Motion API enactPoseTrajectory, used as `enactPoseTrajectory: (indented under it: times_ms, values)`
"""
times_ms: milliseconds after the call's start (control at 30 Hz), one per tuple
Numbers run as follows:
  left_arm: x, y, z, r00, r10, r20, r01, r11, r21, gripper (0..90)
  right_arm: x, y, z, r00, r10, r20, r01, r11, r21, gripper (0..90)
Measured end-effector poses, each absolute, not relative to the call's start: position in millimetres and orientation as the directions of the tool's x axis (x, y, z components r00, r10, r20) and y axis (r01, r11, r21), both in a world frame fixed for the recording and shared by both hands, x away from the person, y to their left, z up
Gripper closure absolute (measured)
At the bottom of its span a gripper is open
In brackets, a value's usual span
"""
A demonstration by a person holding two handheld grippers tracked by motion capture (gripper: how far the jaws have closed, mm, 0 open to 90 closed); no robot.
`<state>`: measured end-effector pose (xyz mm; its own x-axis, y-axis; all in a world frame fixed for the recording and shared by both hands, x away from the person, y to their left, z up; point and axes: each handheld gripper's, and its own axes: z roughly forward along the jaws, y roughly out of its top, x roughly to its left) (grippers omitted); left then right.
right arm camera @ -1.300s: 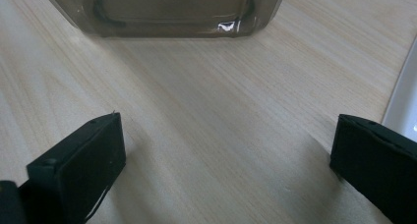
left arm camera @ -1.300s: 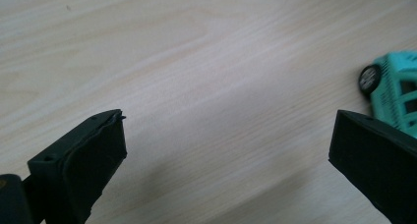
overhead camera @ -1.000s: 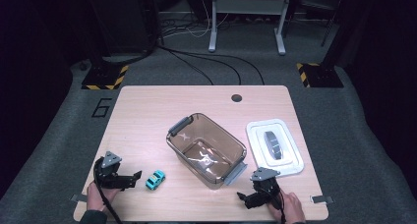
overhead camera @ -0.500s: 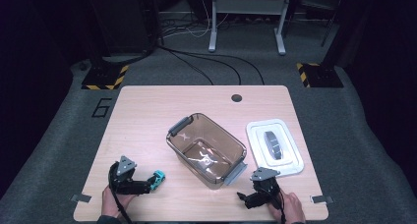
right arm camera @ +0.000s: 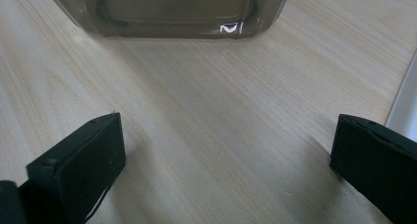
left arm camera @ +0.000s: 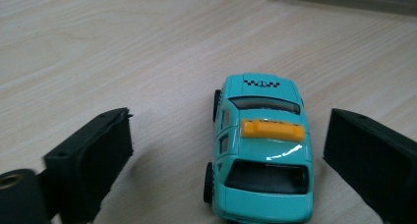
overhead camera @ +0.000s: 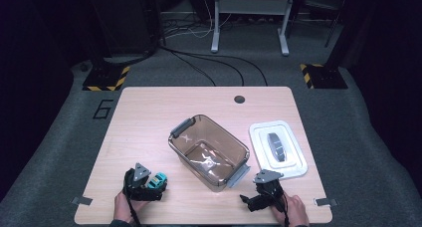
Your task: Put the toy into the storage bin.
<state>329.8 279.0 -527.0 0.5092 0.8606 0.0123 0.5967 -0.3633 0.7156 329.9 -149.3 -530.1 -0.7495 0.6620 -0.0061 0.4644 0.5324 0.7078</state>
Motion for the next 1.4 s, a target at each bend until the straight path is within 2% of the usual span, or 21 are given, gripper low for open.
enactPoseTrajectory:
  times_ms: [100,133,167,333,433,567,1400]
  values:
    - [329,279,-528,0.510,0.860,0.009,0.586,-0.355,0.728,16.2,330,-149,-530,-0.749,0.662,-0.006,0.465,0.532,0.708,0.0]
    - [329,280,-527,0.515,0.857,0.004,0.586,-0.356,0.728,16.2,330,-149,-530,-0.749,0.662,-0.006,0.465,0.532,0.708,0.0]
    - [327,280,-527,0.514,0.858,0.003,0.577,-0.348,0.739,23.2,330,-149,-530,-0.749,0.662,-0.006,0.465,0.532,0.708,0.0]
    - [322,281,-528,0.504,0.863,0.007,0.568,-0.338,0.751,28.4,330,-149,-530,-0.750,0.662,-0.006,0.464,0.532,0.708,0.0]
    - [318,281,-528,0.511,0.860,-0.003,0.560,-0.330,0.760,35.6,330,-149,-530,-0.750,0.662,-0.006,0.464,0.532,0.708,0.0]
    - [314,280,-528,0.519,0.854,-0.010,0.550,-0.325,0.769,50.1,330,-149,-530,-0.750,0.662,-0.006,0.464,0.532,0.708,0.0]
    - [314,284,-514,0.514,0.858,-0.018,0.545,-0.310,0.779,52.8,330,-149,-530,-0.748,0.664,-0.004,0.467,0.531,0.707,0.0]
